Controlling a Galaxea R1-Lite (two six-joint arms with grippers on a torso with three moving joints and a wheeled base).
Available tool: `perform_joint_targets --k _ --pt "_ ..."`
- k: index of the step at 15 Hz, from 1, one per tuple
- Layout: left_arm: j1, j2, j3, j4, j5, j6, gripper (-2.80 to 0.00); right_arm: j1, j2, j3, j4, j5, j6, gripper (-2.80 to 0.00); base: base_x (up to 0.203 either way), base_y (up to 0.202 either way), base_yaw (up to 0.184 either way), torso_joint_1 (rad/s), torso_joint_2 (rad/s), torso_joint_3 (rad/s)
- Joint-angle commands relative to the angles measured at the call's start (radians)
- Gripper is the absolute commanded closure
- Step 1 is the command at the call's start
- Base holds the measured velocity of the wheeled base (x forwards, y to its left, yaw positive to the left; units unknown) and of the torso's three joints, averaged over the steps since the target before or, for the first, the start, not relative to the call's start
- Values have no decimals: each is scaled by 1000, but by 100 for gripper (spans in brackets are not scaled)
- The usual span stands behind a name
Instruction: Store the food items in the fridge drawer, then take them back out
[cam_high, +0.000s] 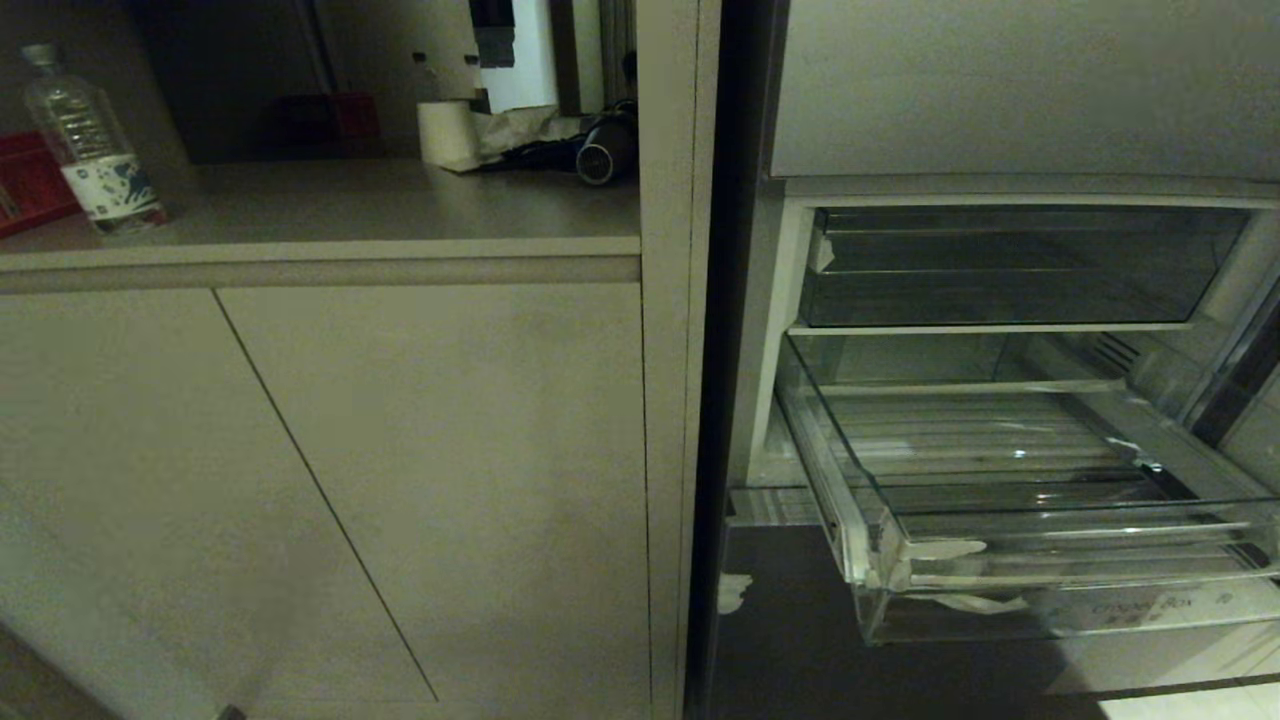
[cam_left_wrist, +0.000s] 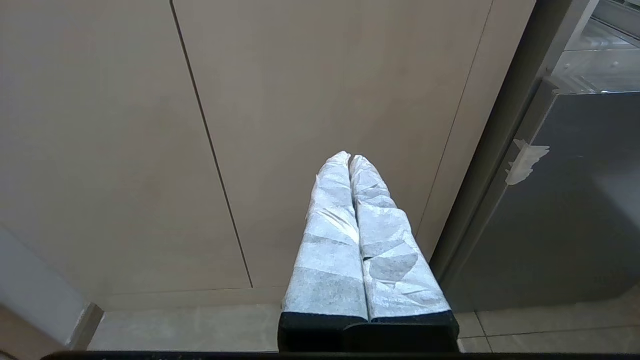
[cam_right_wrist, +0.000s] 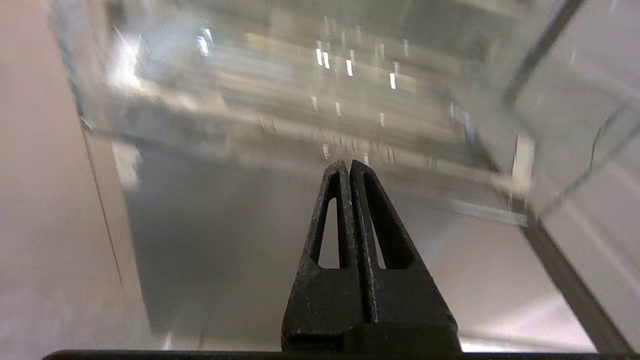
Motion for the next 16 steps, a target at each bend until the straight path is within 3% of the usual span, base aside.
perform_joint_targets --k 1,5,10,16 --pt "0 0 0 0 0 0 0 -7 -73 35 -10 23 51 0 0 0 0 0 0 0" --pt "0 0 0 0 0 0 0 -7 -72 36 51 6 165 0 0 0 0 0 0 0" --pt "0 0 0 0 0 0 0 -7 -72 36 51 6 169 0 0 4 -30 2 1 3" --pt "0 0 0 0 0 0 0 -7 -72 35 51 6 174 0 -2 7 -172 1 2 0"
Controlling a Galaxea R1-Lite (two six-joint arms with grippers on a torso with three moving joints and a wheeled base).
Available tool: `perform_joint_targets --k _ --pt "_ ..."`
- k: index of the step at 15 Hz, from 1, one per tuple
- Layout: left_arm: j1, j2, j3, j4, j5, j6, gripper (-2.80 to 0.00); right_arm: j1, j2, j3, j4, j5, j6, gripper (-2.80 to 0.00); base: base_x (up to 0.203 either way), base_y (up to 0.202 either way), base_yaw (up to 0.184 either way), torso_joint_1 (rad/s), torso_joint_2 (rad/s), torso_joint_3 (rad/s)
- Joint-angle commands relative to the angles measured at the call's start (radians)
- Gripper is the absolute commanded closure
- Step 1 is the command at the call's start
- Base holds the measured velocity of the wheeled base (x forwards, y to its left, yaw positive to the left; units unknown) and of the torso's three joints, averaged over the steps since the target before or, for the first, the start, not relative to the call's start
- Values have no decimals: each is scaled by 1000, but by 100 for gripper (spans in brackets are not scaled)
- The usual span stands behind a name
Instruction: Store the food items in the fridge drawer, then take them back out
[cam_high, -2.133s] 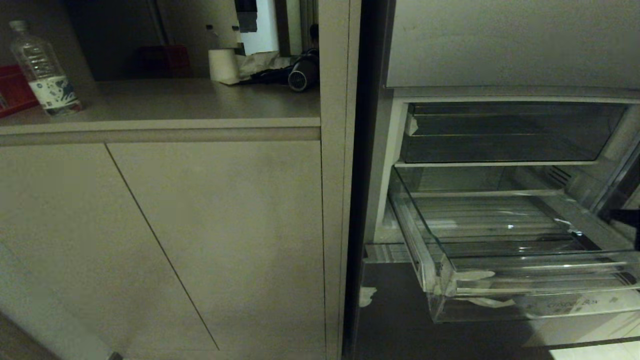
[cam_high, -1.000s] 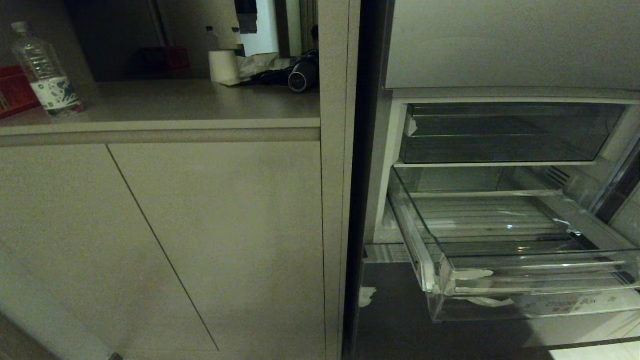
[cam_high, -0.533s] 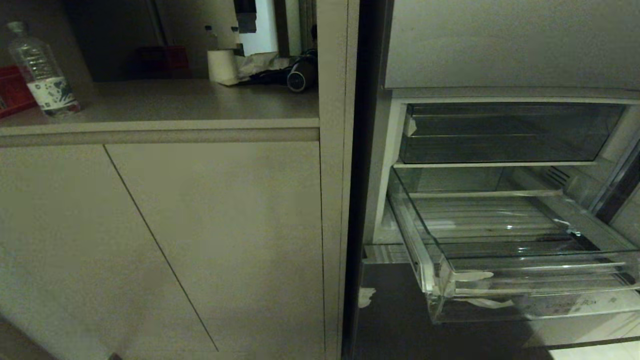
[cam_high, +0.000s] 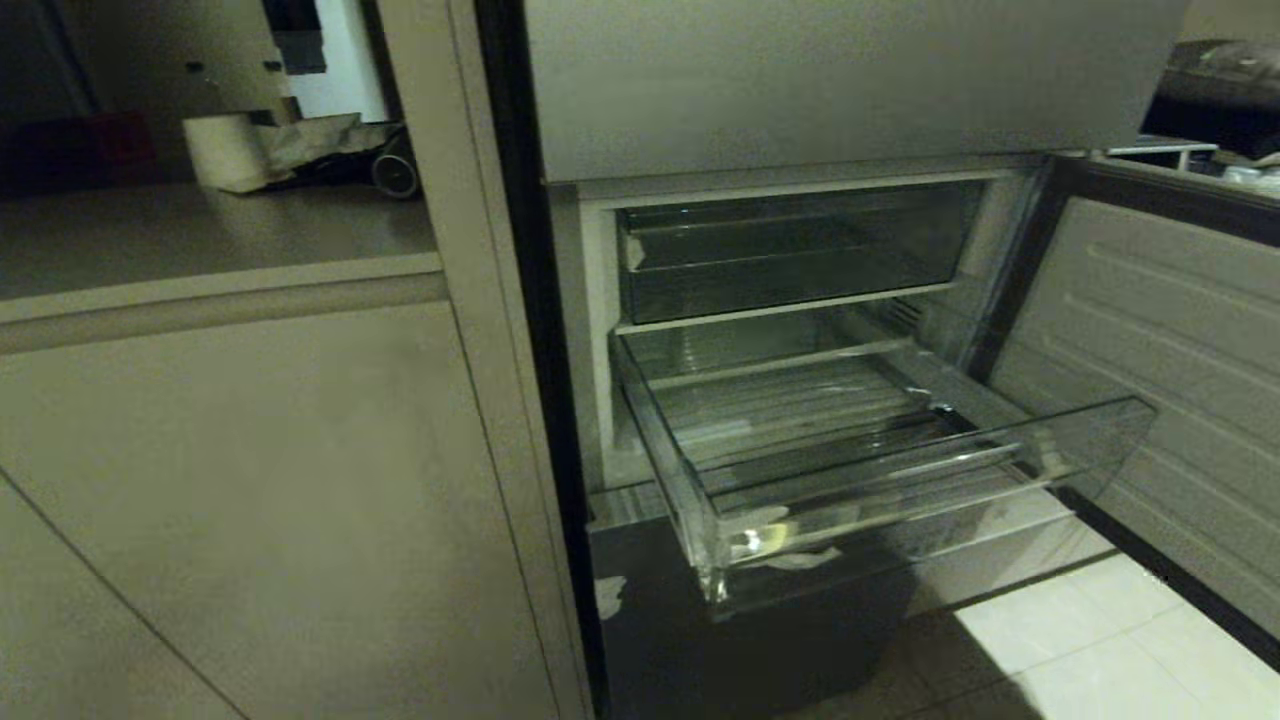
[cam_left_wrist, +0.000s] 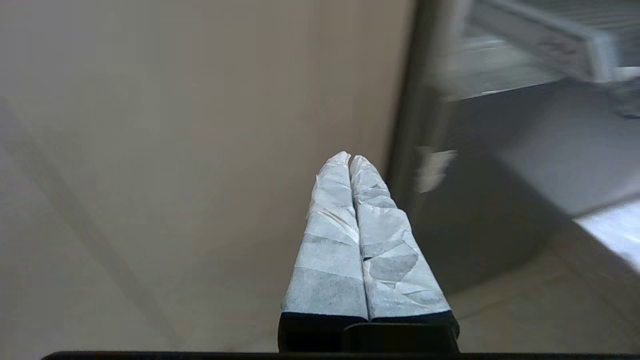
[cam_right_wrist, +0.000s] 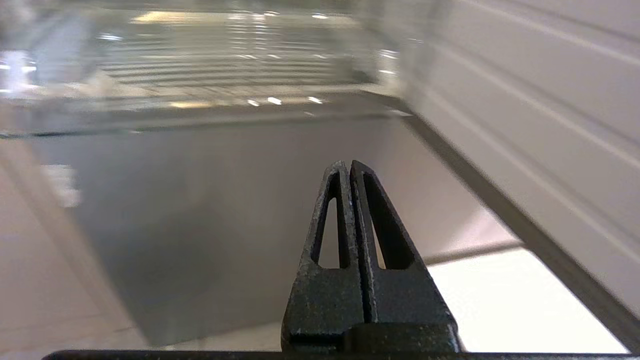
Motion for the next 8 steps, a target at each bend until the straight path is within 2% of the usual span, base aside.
perform_joint_targets --k 1,8 --pt "0 0 0 0 1 0 0 0 0 31 -2 1 -1 0 -2 10 -172 0 2 9" --pt "0 0 0 0 1 0 0 0 0 31 -2 -2 15 0 0 8 -175 3 2 1"
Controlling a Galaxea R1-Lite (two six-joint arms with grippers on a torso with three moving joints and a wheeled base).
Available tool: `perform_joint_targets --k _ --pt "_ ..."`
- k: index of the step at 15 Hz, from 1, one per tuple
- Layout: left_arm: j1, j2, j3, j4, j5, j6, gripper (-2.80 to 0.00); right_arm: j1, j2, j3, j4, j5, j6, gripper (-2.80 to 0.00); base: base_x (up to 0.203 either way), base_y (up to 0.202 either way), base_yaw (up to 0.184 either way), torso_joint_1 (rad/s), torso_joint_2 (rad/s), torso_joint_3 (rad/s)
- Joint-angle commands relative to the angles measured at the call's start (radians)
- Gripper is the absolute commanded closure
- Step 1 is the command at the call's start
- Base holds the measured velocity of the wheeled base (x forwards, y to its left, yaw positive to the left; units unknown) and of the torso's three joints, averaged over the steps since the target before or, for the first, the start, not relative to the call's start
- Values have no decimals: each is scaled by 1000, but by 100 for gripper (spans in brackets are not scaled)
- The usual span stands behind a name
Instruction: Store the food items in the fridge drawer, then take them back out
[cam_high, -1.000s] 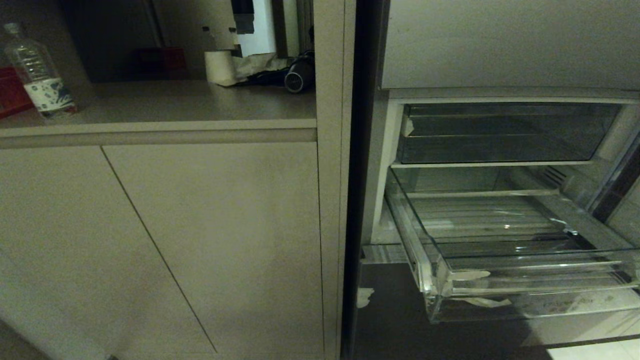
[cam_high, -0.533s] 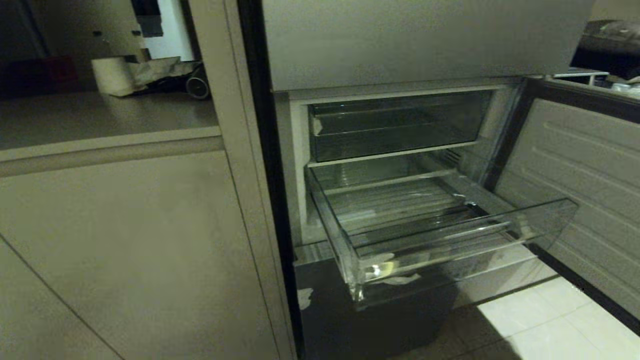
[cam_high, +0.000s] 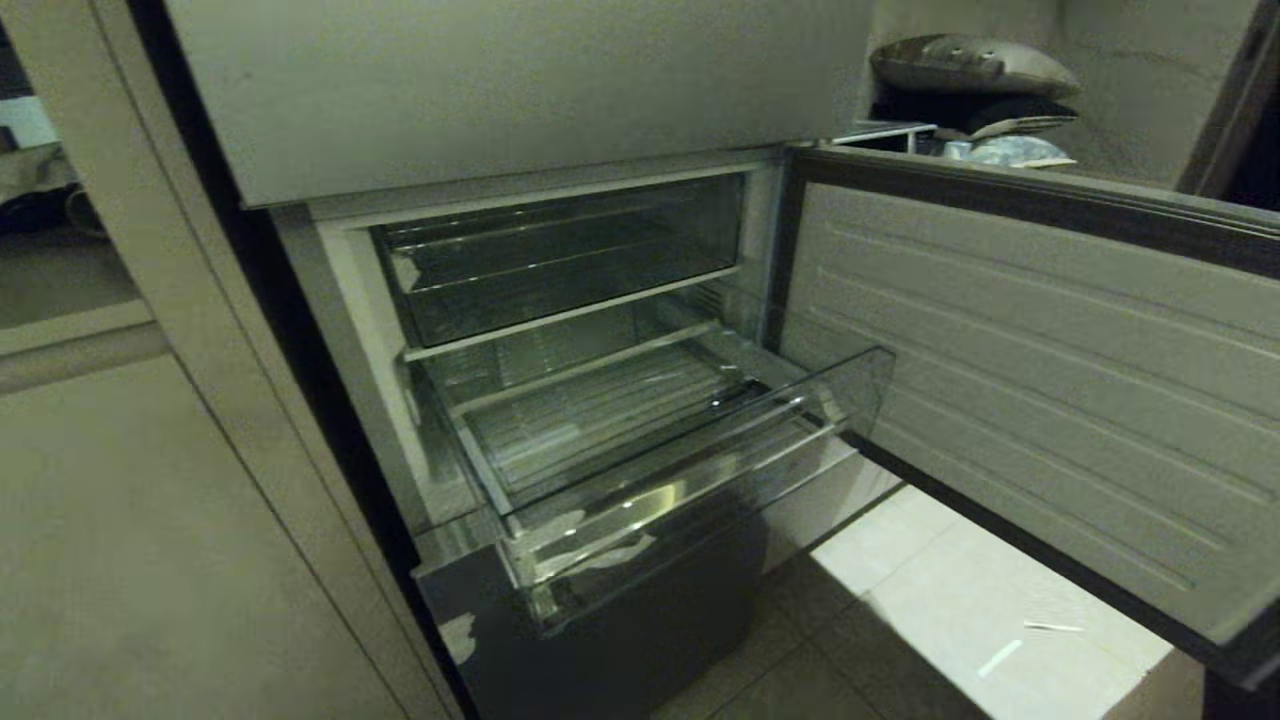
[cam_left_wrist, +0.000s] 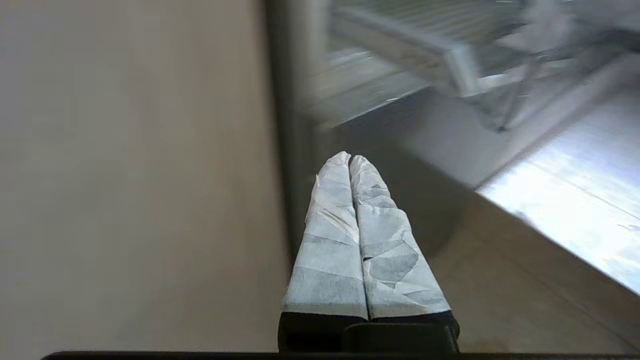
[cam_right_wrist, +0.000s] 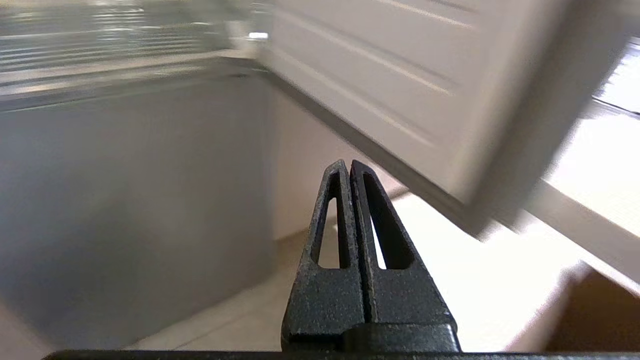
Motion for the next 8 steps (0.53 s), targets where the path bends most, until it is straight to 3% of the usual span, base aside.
perform_joint_targets --k 1,4,8 --pt "0 0 0 -1 1 0 0 0 0 31 -3 1 5 0 0 6 -164 2 11 2" --pt "0 0 0 -1 1 0 0 -1 0 31 -4 -7 36 0 0 5 -108 5 2 3" --pt "0 0 0 -1 1 0 0 -8 100 -105 6 -87 85 0 0 0 0 0 0 0"
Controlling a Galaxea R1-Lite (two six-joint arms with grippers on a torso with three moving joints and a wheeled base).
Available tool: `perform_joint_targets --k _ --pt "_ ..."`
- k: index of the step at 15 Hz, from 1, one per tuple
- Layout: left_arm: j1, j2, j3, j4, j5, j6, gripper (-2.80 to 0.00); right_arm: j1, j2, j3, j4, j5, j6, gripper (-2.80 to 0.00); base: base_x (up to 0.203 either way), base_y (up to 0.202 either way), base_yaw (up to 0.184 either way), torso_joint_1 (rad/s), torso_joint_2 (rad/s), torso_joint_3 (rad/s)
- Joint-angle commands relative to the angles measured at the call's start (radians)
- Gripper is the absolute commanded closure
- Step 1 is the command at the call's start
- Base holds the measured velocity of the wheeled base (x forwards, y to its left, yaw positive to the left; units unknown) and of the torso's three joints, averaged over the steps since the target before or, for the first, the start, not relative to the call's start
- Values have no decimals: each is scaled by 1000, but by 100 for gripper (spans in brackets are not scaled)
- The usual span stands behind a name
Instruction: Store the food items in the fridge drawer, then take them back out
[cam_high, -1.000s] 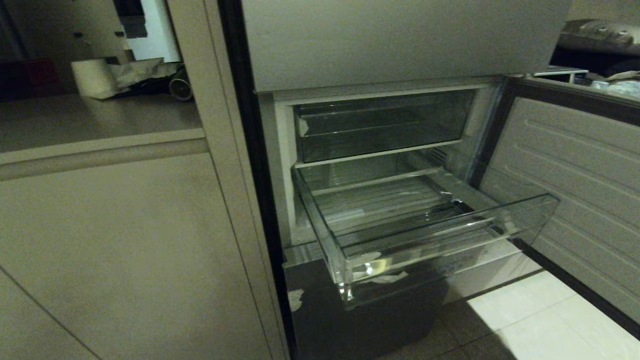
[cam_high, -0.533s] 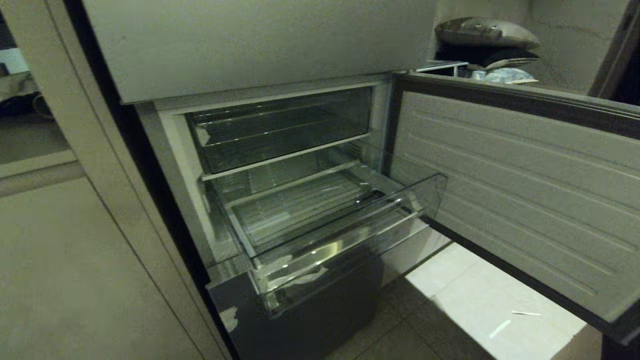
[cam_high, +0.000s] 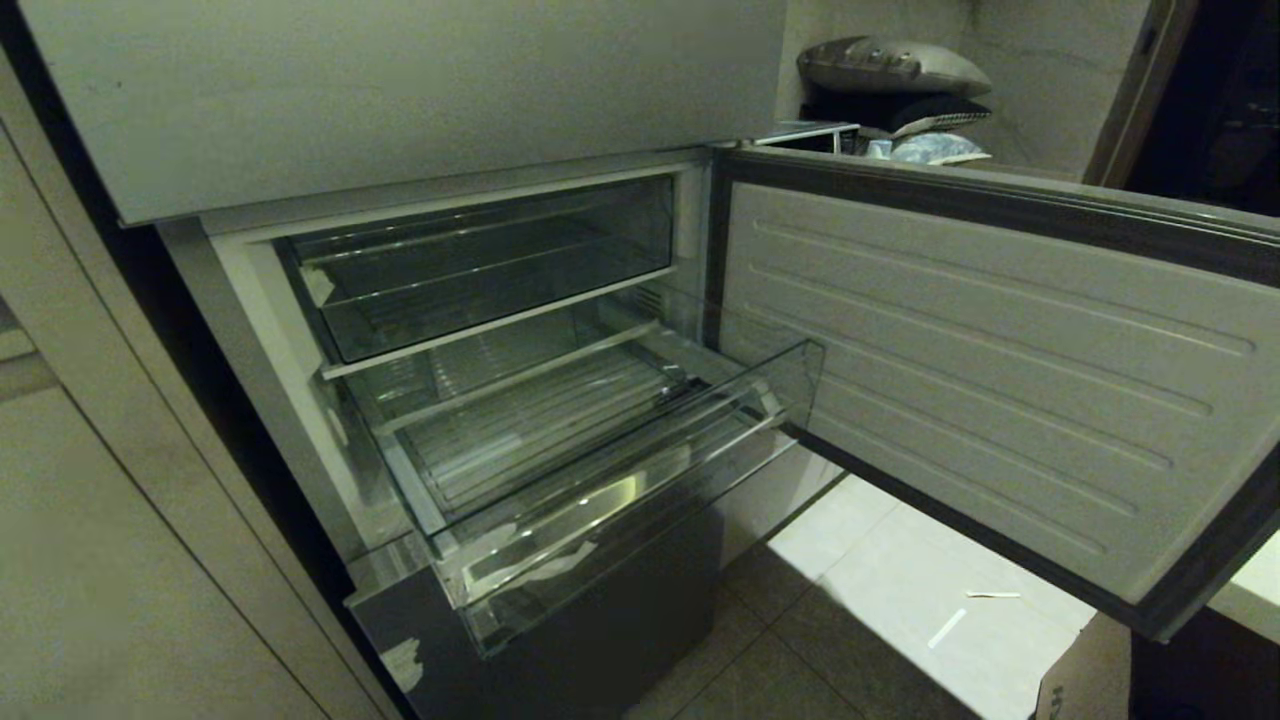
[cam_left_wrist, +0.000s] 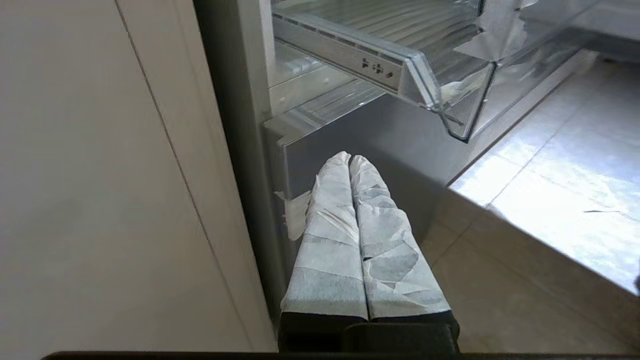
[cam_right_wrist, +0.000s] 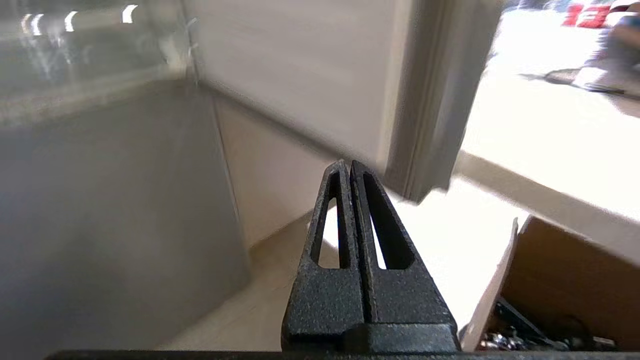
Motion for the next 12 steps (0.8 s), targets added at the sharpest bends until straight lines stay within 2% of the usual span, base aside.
perform_joint_targets --k 1,3,5,7,10,11,12 --pt "0 0 0 -1 1 0 0 -6 125 -137 17 -46 24 0 0 0 0 0 0 0" --pt "0 0 0 -1 1 0 0 -52 255 -247 56 -114 81 0 0 0 0 0 0 0" --pt "0 0 0 -1 1 0 0 -193 437 -324 71 -140 144 0 0 0 0 0 0 0" --pt "0 0 0 -1 1 0 0 -442 590 -373 60 -116 177 0 0 0 0 0 0 0" --pt "0 0 0 -1 1 0 0 -809 805 -401 -24 26 196 0 0 0 0 0 0 0" --pt "0 0 0 -1 1 0 0 -884 883 -407 -59 69 198 0 0 0 0 0 0 0" --pt "0 0 0 -1 1 0 0 -937 961 -409 -108 99 199 -280 0 0 0 0 0 0"
